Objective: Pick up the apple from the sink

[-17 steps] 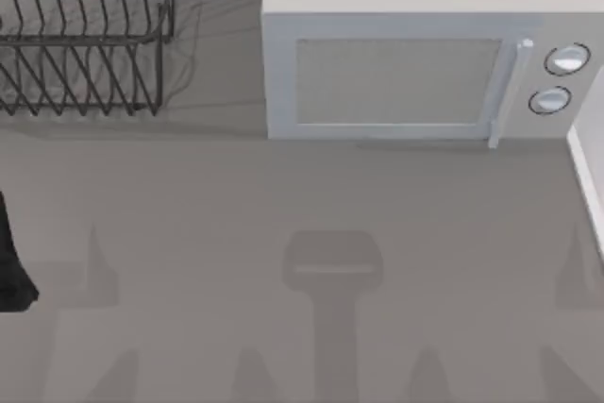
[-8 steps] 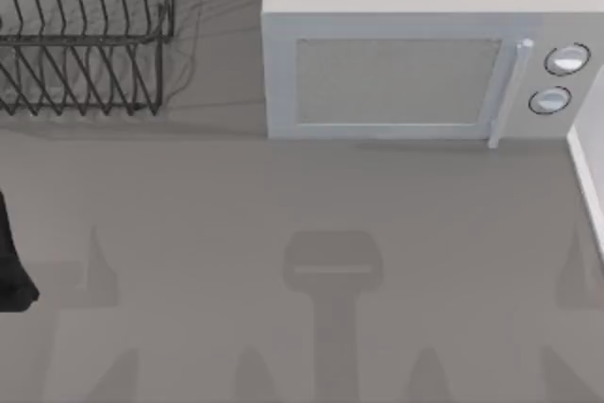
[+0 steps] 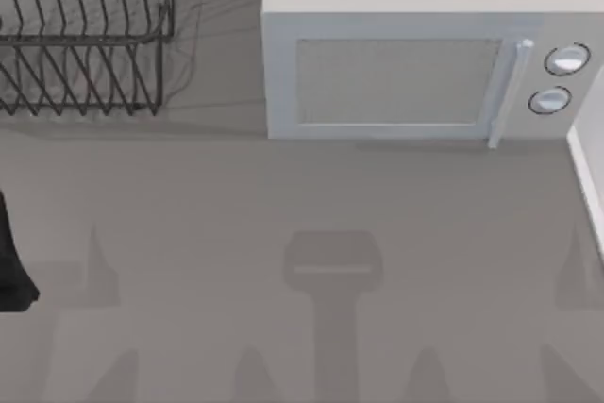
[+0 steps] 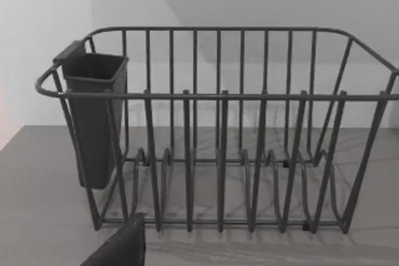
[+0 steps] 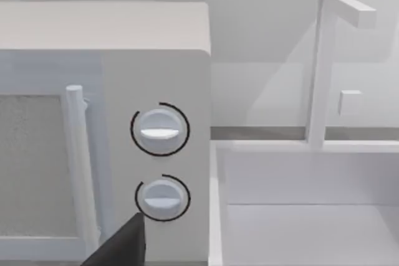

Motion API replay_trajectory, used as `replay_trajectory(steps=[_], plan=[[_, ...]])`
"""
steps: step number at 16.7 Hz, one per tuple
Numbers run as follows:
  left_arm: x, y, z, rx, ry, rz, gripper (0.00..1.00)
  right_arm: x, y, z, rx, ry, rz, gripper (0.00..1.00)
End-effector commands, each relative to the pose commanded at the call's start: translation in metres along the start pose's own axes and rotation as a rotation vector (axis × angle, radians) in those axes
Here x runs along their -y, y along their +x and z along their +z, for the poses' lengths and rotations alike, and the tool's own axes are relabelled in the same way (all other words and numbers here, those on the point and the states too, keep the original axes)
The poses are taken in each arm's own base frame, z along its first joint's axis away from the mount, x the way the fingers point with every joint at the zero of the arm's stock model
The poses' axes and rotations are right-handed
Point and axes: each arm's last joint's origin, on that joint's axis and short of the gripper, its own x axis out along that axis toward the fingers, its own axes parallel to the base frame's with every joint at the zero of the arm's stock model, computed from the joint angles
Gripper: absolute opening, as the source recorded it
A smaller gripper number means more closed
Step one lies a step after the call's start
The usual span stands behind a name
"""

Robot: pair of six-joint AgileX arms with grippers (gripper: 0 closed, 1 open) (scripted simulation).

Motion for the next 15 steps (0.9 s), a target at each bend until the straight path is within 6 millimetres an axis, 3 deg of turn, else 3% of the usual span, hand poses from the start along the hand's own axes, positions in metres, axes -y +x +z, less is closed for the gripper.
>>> replay_trajectory(steps=[4, 9, 12, 15], plan=[[0.0, 0.0, 0.0, 0.0, 0.0, 0.0, 1.0, 0.001, 0.001, 0.01, -0.045, -0.009, -0.01, 1.0], [0.0, 0.0, 0.0, 0.0, 0.0, 0.0, 1.0, 0.006, 0.017, 0.049, -0.278, -0.044, -0.046, 1.0], [0.0, 0.0, 0.0, 0.0, 0.0, 0.0, 1.0, 0.013, 0.046, 0.075, -0.489, -0.063, -0.067, 1.0], [0.0, 0.0, 0.0, 0.0, 0.0, 0.0, 1.0, 0.024, 0.09, 0.091, -0.729, -0.073, -0.079, 1.0]])
